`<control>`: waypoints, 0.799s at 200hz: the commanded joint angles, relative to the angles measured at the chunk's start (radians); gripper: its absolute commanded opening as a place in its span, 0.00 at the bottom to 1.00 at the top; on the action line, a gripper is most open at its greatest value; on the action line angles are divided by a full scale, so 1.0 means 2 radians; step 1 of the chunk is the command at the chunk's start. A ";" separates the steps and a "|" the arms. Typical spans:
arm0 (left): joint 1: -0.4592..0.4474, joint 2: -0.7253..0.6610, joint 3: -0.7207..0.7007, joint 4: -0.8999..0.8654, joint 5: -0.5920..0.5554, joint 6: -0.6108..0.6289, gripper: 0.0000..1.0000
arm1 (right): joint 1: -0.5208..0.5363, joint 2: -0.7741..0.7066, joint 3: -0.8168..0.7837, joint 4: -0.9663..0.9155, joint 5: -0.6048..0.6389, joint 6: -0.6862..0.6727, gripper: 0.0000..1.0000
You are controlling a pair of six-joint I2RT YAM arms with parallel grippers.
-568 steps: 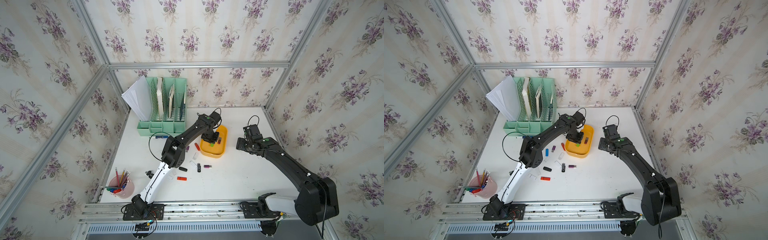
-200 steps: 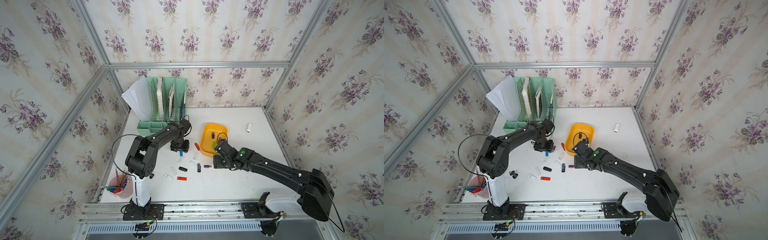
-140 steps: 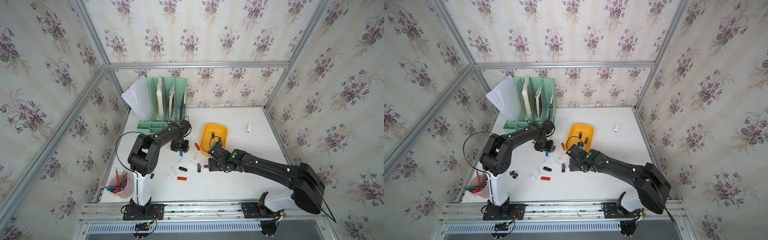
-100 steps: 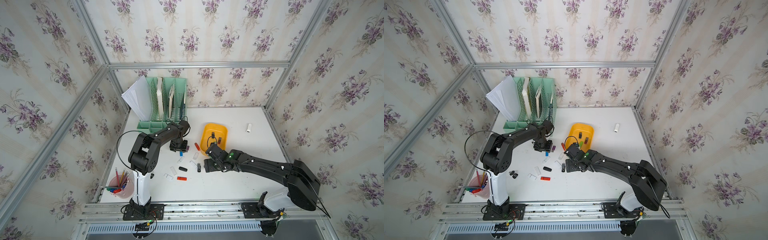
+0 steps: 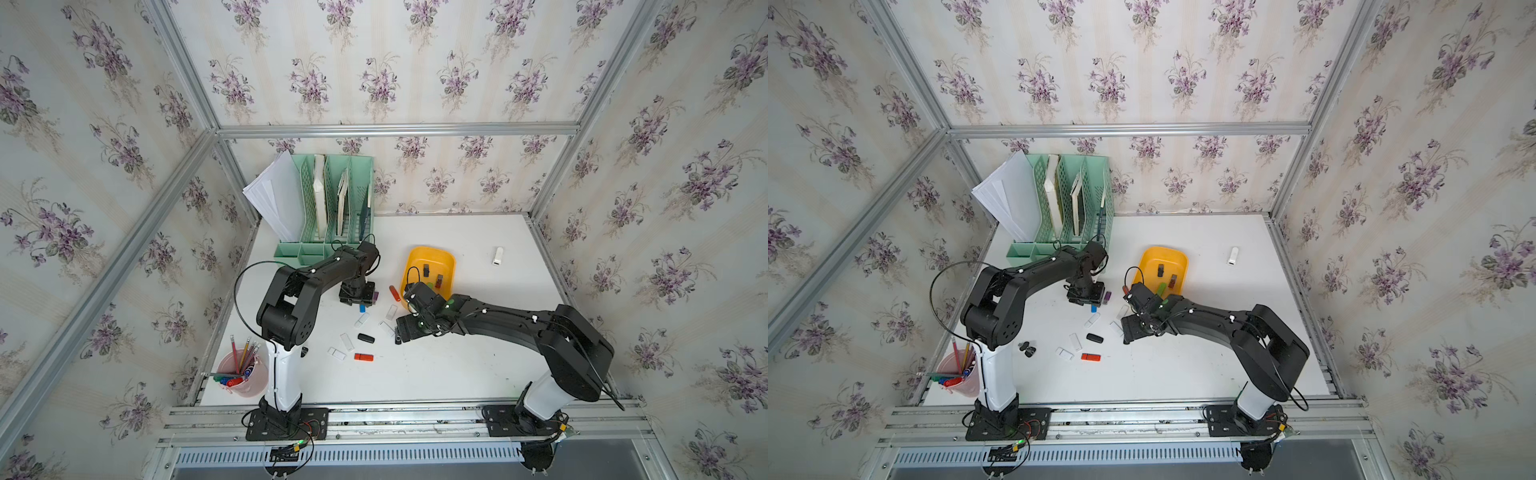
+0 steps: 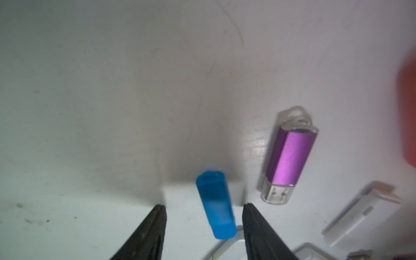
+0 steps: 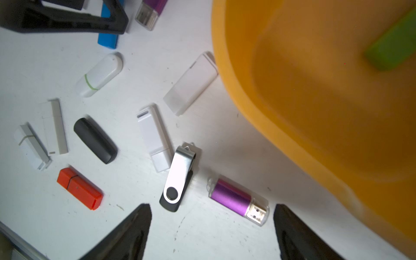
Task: Put the usb flash drive into the storage box
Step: Pick up the USB flash from the center of the board.
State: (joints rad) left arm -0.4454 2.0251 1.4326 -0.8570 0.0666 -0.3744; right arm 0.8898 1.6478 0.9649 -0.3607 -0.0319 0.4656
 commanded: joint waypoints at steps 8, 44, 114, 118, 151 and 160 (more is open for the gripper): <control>0.001 -0.003 -0.002 0.000 0.002 0.002 0.59 | -0.008 0.014 0.002 0.020 -0.030 -0.017 0.90; 0.002 -0.002 -0.001 0.001 0.002 0.004 0.59 | -0.008 0.020 -0.001 0.016 -0.040 -0.017 0.90; 0.005 0.000 -0.001 0.001 0.003 0.005 0.59 | -0.008 0.015 -0.018 0.008 -0.049 -0.020 0.89; 0.005 -0.001 -0.001 0.001 0.004 0.005 0.59 | -0.008 0.014 -0.019 0.008 -0.050 -0.019 0.88; 0.004 0.000 -0.002 0.003 0.006 0.004 0.59 | -0.006 0.004 -0.022 -0.001 -0.034 -0.011 0.82; 0.004 0.002 -0.002 0.002 0.007 0.004 0.59 | -0.005 0.001 -0.022 -0.004 -0.027 -0.010 0.81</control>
State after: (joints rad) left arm -0.4381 2.0251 1.4292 -0.8497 0.0746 -0.3740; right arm 0.8768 1.6665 0.9218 -0.3428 -0.1230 0.4347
